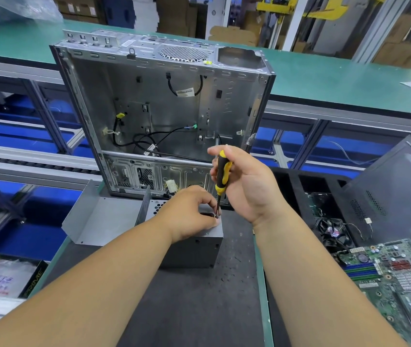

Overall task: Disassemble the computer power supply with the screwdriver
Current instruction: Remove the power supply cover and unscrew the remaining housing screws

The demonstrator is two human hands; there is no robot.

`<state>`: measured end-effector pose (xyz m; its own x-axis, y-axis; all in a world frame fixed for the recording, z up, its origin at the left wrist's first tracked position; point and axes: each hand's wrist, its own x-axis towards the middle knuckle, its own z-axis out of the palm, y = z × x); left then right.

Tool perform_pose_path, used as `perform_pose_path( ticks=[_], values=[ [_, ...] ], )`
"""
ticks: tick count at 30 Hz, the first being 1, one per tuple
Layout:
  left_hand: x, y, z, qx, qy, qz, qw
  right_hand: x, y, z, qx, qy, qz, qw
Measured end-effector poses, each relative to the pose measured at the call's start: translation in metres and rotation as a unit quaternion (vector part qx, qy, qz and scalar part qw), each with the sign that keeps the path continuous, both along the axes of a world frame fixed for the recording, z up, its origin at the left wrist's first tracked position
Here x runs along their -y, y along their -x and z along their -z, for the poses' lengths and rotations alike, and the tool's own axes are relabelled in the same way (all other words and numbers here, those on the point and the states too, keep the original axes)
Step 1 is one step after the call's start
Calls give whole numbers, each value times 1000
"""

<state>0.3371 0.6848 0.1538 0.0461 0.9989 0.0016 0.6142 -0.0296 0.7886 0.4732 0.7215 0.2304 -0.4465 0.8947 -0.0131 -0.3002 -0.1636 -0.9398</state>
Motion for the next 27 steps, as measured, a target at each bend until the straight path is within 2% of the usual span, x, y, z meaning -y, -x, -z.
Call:
perform_pose_path(
  ticks=[5,14,18,23,27],
  values=[
    [1,-1,0,-10,-6,2,1000,-5,0,-3,7,-20,26,999],
    [3,-1,-1,-19,-14,-6,1000,-4,1,4,-54,10,11,998],
    [5,-3,0,-16,-10,-14,1000,-6,-6,8,-31,-16,14,999],
    [7,-3,1,-25,-3,-24,999,-13,-14,5,-8,6,47,999],
    [7,-3,0,-29,-5,-18,999,-11,-10,4,-13,-3,22,1000]
  ],
)
